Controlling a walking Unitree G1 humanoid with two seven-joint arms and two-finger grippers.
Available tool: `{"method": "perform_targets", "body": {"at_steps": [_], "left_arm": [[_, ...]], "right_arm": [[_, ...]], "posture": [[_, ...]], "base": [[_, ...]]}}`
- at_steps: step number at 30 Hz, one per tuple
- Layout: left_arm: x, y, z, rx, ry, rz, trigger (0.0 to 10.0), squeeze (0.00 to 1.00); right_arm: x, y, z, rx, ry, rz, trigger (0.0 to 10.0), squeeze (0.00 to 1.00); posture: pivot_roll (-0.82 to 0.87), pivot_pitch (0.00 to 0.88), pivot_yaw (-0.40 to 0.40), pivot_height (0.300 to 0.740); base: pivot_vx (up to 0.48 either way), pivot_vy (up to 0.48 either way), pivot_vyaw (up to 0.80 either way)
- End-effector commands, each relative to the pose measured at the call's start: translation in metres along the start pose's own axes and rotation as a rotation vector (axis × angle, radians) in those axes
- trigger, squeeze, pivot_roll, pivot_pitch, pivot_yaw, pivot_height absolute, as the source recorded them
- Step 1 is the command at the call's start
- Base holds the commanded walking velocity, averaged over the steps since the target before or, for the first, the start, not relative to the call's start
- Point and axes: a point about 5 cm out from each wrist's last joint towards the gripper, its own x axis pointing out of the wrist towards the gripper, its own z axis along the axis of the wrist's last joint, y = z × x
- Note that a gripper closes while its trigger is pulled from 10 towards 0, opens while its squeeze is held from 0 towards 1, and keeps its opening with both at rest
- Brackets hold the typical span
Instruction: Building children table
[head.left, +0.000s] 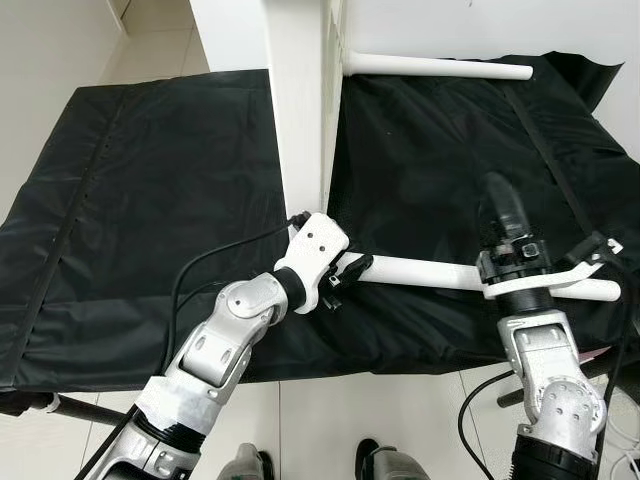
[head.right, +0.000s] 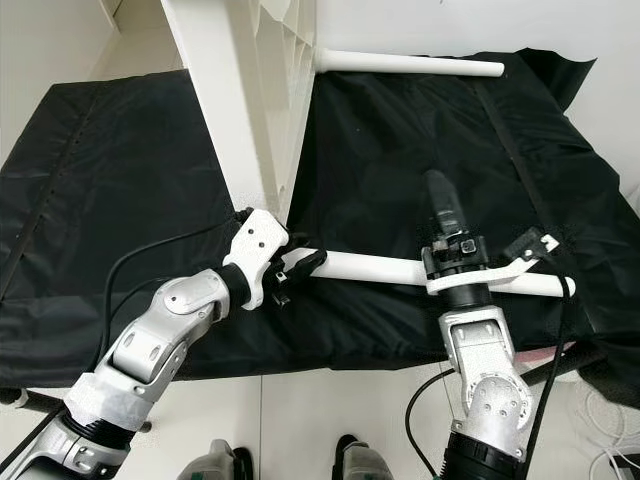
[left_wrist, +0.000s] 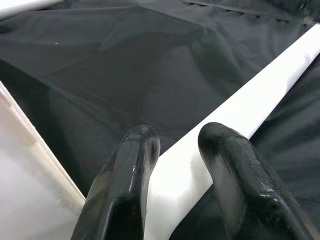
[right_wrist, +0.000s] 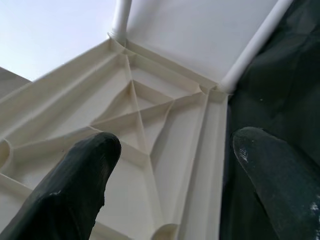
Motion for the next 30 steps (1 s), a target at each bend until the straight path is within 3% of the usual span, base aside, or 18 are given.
{"method": "perform_targets", "body": {"at_steps": [1, 7, 9, 15, 16, 21, 22, 23, 24, 30], "left_arm": [[-0.012, -0.002, 0.004, -0.003, -0.026, -0.026, 10.0, 0.0], [-0.022, -0.01, 0.009, 0.012, -0.061, -0.1, 10.0, 0.0], [-0.037, -0.012, 0.016, -0.005, -0.1, -0.16, 10.0, 0.0], [-0.048, -0.008, 0.019, -0.032, -0.11, -0.158, 10.0, 0.0], [-0.052, -0.004, 0.019, -0.034, -0.104, -0.135, 10.0, 1.0], [-0.063, 0.007, 0.018, -0.022, -0.085, -0.061, 10.0, 1.0], [-0.066, 0.012, 0.018, -0.02, -0.082, -0.028, 10.0, 1.0], [-0.066, 0.012, 0.018, -0.02, -0.082, -0.028, 10.0, 1.0], [-0.07, 0.016, 0.019, -0.019, -0.074, 0.001, 10.0, 1.0], [-0.077, 0.028, 0.018, -0.02, -0.054, 0.085, 10.0, 1.0]], "right_arm": [[0.002, -0.004, -0.006, -0.038, 0.025, -0.016, 10.0, 0.0], [0.002, -0.006, -0.009, -0.046, 0.044, -0.011, 10.0, 0.0], [0.003, -0.012, -0.011, -0.069, 0.069, -0.014, 10.0, 0.0], [0.005, -0.017, -0.015, -0.097, 0.085, -0.015, 10.0, 0.0], [0.007, -0.018, -0.017, -0.109, 0.098, -0.013, 10.0, 0.0], [0.01, -0.02, -0.021, -0.119, 0.124, 0.0, 10.0, 0.0], [0.011, -0.02, -0.022, -0.118, 0.13, 0.005, 10.0, 0.24], [0.011, -0.02, -0.022, -0.118, 0.13, 0.005, 10.0, 0.24], [0.013, -0.021, -0.022, -0.109, 0.136, 0.017, 10.0, 1.0], [0.017, -0.022, -0.022, -0.118, 0.147, 0.03, 10.0, 1.0]], "posture": [[0.04, 0.11, 0.06, 0.74], [0.05, 0.109, 0.061, 0.74], [0.06, 0.108, 0.061, 0.74], [0.07, 0.107, 0.053, 0.74], [0.07, 0.109, 0.047, 0.74], [0.09, 0.106, 0.033, 0.74], [0.09, 0.106, 0.029, 0.74], [0.09, 0.106, 0.029, 0.74], [0.09, 0.105, 0.024, 0.74], [0.09, 0.103, 0.013, 0.74]], "base": [[0.0, 0.0, 0.0], [0.0, 0.0, 0.0], [0.0, 0.0, 0.0], [0.0, 0.0, 0.0], [0.0, 0.0, 0.0], [0.0, 0.0, 0.0], [0.0, 0.0, 0.0], [0.0, 0.0, 0.0], [0.0, 0.0, 0.0], [0.0, 0.0, 0.0]]}}
